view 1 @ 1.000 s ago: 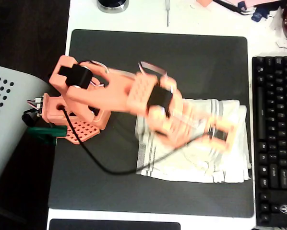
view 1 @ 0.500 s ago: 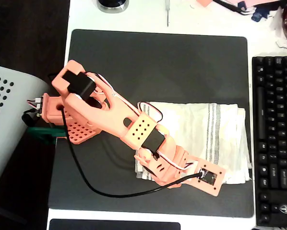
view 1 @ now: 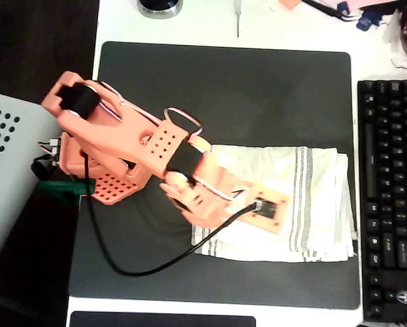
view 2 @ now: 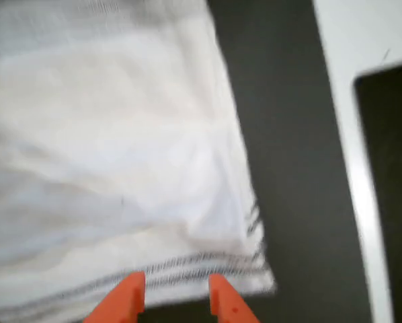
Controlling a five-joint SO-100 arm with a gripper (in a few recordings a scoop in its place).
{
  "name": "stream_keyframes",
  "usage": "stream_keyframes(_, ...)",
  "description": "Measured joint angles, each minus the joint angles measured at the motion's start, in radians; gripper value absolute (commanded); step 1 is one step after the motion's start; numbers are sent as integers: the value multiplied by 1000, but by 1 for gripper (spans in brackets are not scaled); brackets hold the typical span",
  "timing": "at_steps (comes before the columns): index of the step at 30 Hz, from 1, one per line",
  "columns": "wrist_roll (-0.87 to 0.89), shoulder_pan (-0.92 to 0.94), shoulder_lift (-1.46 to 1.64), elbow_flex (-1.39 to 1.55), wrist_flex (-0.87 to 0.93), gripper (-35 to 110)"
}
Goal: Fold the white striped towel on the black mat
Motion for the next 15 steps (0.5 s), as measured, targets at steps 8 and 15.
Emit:
stream_keyframes(8,-264,178,3,399,-446,13)
stream_keyframes(15,-187,143,-25,339,-360,14)
